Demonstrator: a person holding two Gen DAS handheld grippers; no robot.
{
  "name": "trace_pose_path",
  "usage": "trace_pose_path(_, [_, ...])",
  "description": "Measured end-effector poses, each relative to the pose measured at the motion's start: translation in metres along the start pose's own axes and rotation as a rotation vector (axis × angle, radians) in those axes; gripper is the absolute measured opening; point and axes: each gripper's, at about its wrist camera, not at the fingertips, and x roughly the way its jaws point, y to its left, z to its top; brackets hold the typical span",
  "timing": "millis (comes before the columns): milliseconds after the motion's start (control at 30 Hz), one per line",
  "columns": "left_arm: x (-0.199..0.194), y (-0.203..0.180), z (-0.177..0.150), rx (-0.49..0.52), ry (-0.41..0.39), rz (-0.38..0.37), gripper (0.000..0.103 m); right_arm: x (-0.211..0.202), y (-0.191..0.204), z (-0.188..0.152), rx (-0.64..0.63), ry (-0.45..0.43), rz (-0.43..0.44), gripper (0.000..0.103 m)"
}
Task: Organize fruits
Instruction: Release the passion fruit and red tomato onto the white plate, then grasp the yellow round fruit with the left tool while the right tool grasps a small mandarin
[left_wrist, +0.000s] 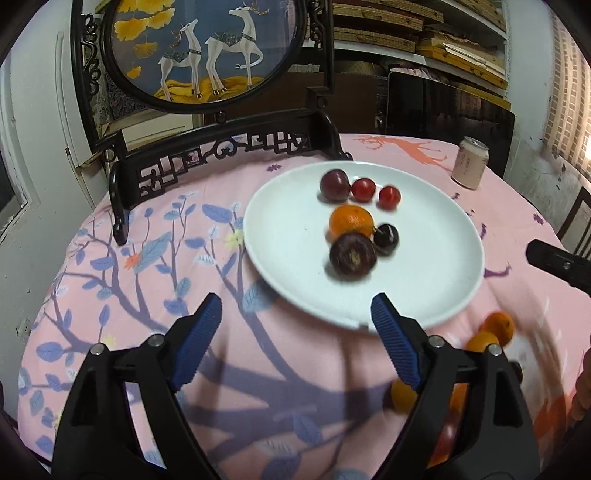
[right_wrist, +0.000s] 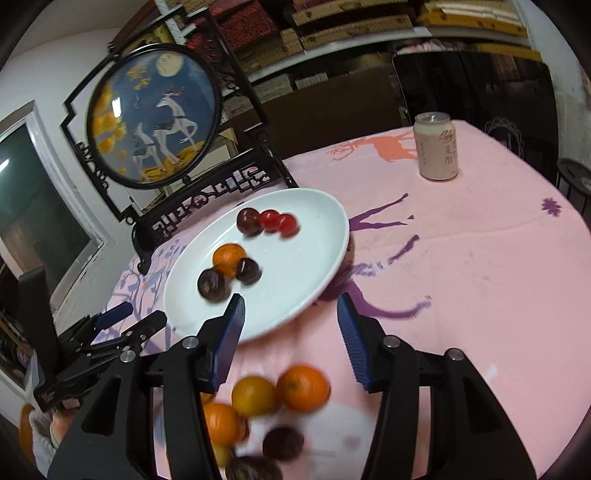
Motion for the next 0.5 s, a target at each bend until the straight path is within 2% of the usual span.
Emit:
trace_pose_path(67, [-0.003,-0.004,-0.006,0.019,0.007,-0.003,0.087,-0.006,0.000,-0.008,-0.010,0.007,-0.007,0.054])
trace_pose_path(100, [-0.004,-0.008,-0.010,0.033,0.009,0.000,0.089,-0.009,-0.001,-0.014,-0.016,0.015,-0.014,0.059])
trace_pose_path(267, [-0.016,-0.023,-0.027,0.087,0.012,0.002,0.091,-0.017,-0.009,-0.027,0.016,0.027,-0.033,0.059])
trace_pose_path(400, [-0.019,-0.036,-0.032,0.130,-0.004,0.001,0.097,-0.023,-0.014,-0.025,0.040,0.008,-0.033,0.060])
trace_pose_path(500, [-0.013,-0.045,-0.034,0.155,0.019,-0.029,0.097,-0.021,-0.015,-0.026,0.044,0.018,-0.035,0.060])
